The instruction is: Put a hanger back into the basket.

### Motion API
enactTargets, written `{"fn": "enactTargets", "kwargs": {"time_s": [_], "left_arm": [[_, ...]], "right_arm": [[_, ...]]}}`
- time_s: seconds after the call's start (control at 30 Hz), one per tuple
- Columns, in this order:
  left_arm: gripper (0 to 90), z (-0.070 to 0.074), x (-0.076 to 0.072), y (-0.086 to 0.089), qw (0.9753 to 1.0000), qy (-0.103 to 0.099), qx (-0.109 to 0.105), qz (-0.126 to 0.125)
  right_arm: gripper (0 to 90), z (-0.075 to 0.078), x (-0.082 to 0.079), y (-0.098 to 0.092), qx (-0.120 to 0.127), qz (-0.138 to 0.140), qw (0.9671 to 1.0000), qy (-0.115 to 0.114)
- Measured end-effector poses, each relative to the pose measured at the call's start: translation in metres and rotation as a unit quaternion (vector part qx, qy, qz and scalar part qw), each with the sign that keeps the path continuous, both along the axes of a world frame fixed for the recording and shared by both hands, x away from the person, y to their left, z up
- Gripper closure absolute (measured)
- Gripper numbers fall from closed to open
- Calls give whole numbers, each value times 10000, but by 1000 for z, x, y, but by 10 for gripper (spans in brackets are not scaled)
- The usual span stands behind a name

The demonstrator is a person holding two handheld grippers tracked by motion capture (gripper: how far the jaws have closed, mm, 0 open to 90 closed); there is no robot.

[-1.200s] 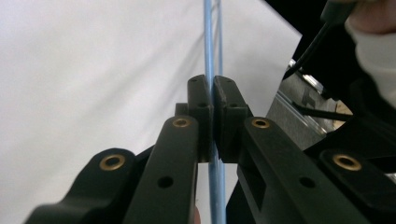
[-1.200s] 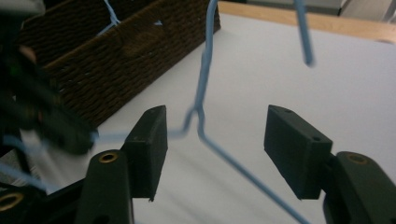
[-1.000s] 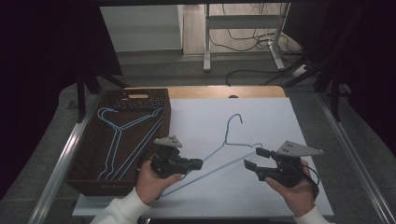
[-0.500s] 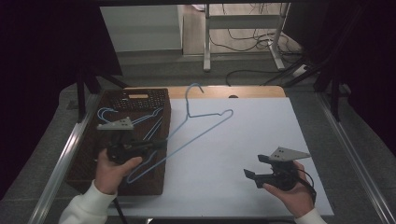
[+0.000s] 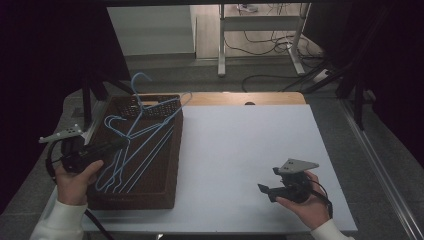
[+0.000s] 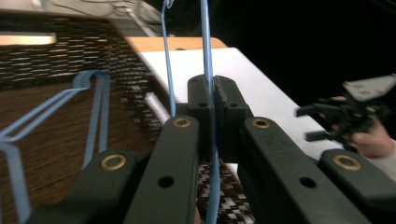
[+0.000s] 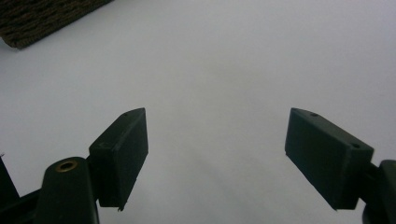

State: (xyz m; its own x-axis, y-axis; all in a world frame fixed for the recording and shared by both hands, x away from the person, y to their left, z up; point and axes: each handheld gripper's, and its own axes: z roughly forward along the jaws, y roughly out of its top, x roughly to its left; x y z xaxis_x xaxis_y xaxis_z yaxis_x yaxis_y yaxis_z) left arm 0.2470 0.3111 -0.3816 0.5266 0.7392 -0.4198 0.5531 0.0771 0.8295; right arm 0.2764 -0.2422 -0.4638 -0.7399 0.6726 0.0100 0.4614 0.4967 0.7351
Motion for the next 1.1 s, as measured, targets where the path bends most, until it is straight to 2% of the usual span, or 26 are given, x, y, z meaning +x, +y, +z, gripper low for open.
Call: {"fn": "enactTargets", "kwargs": {"time_s": [0.1,0.23,0.3,0.43,0.57,0.8,0.93,0.97,1.0,1.07,1.1], "left_arm": [[870,-9,4,13,9997,76,55,232],[870,-17,8,26,9992,157,16,368],[870,-21,9,29,9992,220,43,342],[870,-32,15,27,9986,415,190,275],[870,-40,22,27,9981,509,193,297],[869,-56,29,23,9967,677,270,365],[861,-59,35,21,9950,795,362,478],[851,-60,37,20,9942,841,426,524],[802,-61,39,19,9935,854,514,556],[623,-63,42,17,9912,917,730,612],[613,-62,41,16,9906,865,841,638]], "right_arm": [[218,-1,1,-1,-17,-21,10000,5],[218,-2,1,-2,-25,-39,10000,3],[219,-2,1,-2,-35,-40,10000,12],[219,-4,2,-2,-69,-46,10000,26],[218,-4,2,-2,-84,-45,10000,28],[220,-3,1,-3,-75,-63,10000,-14],[221,-3,1,-2,-90,-61,9999,-18],[221,-3,1,-2,-94,-54,9999,-27],[221,-2,0,-2,-88,-49,9999,-28],[221,-2,0,-2,-67,-45,10000,-30],[221,-1,-1,-2,-66,-40,10000,-30]]}}
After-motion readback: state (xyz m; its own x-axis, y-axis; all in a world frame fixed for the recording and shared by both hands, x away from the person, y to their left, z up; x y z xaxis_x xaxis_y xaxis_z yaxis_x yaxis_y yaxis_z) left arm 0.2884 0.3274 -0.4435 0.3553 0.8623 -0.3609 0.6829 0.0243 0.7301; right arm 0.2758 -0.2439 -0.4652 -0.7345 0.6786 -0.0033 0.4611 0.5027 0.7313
